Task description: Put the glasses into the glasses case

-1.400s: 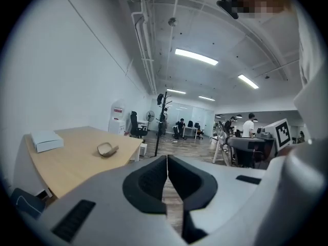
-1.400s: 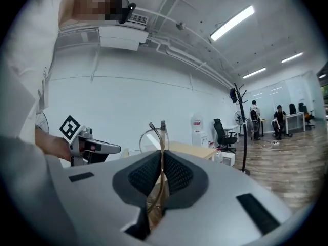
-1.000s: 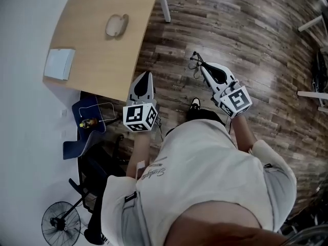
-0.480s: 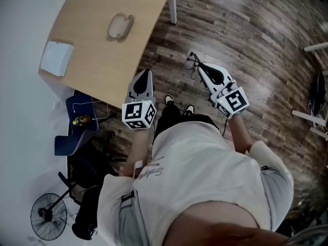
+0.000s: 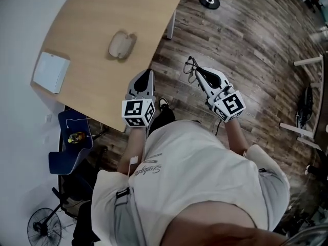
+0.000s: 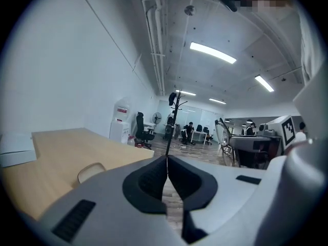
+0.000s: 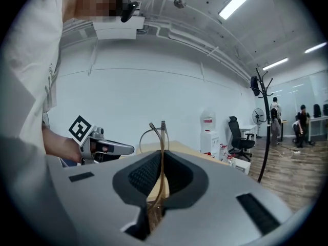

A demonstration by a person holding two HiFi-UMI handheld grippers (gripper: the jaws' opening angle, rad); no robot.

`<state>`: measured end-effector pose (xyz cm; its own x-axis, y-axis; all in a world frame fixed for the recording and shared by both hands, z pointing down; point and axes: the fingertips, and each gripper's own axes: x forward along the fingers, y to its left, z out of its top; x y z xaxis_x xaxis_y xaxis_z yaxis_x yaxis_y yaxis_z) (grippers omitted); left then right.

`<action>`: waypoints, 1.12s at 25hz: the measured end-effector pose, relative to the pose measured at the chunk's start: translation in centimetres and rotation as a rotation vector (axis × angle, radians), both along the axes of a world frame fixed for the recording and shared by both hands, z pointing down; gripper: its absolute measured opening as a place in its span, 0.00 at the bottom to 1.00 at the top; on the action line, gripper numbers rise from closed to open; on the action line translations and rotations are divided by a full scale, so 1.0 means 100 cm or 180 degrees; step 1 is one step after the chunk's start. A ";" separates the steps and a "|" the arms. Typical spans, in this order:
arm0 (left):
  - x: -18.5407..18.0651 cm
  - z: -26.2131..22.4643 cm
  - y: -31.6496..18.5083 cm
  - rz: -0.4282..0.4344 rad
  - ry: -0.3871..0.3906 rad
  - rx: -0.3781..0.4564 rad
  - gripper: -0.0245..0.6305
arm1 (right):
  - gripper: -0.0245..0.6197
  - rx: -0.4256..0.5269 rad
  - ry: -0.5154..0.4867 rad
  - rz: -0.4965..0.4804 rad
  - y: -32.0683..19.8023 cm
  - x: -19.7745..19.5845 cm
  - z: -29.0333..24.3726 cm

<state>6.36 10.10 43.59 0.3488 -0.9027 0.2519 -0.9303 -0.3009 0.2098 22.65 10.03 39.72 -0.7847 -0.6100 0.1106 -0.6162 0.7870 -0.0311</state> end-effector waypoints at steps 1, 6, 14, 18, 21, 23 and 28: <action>-0.005 -0.004 -0.011 0.0007 0.0015 0.0029 0.06 | 0.05 0.0016 0.0006 -0.0016 -0.010 -0.008 -0.003; -0.039 -0.002 -0.054 0.0019 0.0047 0.0063 0.06 | 0.05 -0.0038 -0.0033 -0.0046 -0.053 -0.052 0.000; -0.081 0.014 -0.098 -0.0053 0.0135 -0.0048 0.06 | 0.05 -0.0041 0.0134 -0.0129 -0.101 -0.092 0.004; -0.095 0.020 -0.114 -0.0146 0.0159 -0.0092 0.06 | 0.05 -0.0051 0.0174 -0.0245 -0.119 -0.107 0.005; -0.103 0.023 -0.124 -0.0255 0.0158 -0.0109 0.06 | 0.05 -0.0090 0.0199 -0.0364 -0.134 -0.117 0.012; -0.111 0.025 -0.132 -0.0383 0.0147 -0.0133 0.06 | 0.05 -0.0143 0.0177 -0.0480 -0.148 -0.125 0.018; -0.143 0.026 -0.157 -0.0813 0.0044 -0.0166 0.06 | 0.05 -0.0153 0.0090 -0.0893 -0.198 -0.156 0.023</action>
<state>-7.94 -5.58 46.17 0.1149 -0.9479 0.2972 -0.9717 -0.0450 0.2320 7.03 -9.78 42.00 -0.9183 -0.3628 0.1583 -0.3755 0.9250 -0.0583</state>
